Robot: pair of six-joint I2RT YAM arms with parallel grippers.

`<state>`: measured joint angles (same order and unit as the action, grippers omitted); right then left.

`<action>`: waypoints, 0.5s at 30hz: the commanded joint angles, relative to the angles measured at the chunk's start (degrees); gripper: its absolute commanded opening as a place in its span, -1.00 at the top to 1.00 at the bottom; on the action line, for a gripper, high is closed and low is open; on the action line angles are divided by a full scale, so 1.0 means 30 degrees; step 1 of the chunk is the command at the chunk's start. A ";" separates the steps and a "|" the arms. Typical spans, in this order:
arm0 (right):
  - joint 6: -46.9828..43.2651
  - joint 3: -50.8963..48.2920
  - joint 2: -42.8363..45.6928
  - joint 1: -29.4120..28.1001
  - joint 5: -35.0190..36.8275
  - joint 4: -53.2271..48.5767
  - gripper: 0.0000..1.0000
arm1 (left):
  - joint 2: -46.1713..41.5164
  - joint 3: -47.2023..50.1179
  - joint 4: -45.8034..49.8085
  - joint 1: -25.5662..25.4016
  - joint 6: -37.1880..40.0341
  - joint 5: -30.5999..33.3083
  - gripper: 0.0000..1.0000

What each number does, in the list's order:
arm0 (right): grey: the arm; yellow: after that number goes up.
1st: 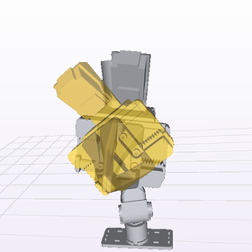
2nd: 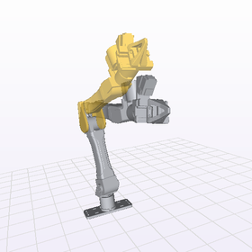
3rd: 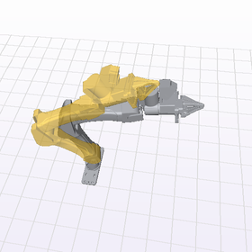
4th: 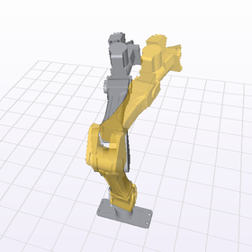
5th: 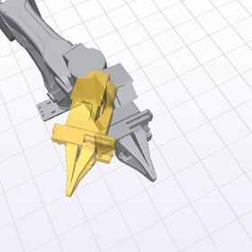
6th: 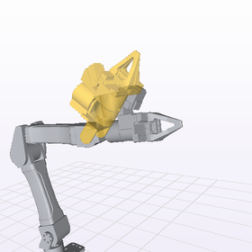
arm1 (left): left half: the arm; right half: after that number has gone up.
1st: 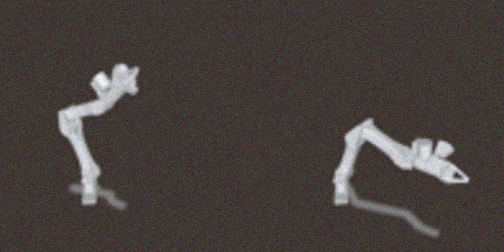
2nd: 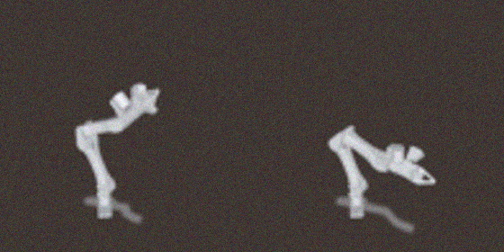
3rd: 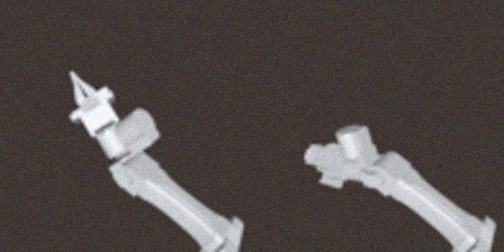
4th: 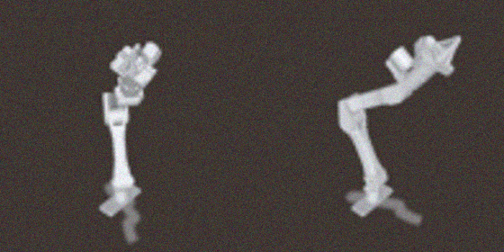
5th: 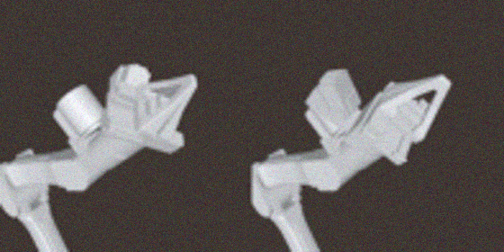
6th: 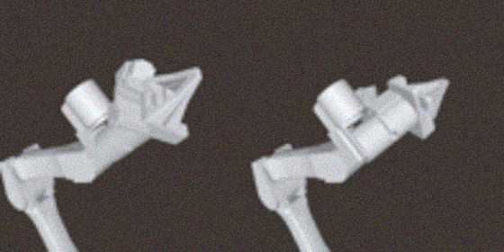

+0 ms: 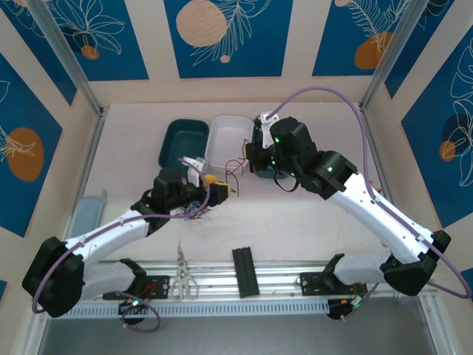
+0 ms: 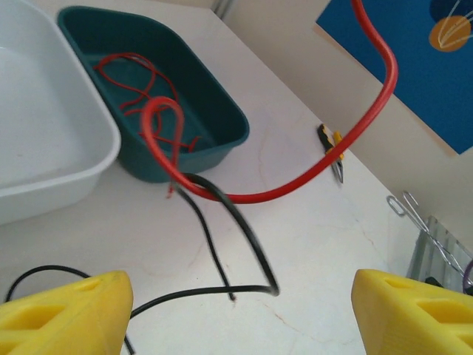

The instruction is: Untangle the cables

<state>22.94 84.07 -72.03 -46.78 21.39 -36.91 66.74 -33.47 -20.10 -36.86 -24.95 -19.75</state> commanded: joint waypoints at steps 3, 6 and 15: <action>-0.0234 0.0715 -0.0298 -0.0211 -0.0442 0.0389 1.00 | 0.0878 -0.0707 -0.1333 -0.0458 0.0036 -0.0067 -0.55; -0.0256 0.0792 -0.0450 -0.0280 -0.0486 0.0384 1.00 | 0.1474 -0.0678 -0.1789 -0.0487 -0.0327 0.0230 -0.47; -0.0052 0.0476 0.0078 -0.0183 0.0405 -0.0032 1.00 | 0.1246 0.0117 -0.0959 -0.0425 -0.0781 0.3021 0.66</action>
<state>22.94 84.77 -73.36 -47.29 21.23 -36.93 72.07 -33.69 -23.18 -38.06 -26.85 -15.09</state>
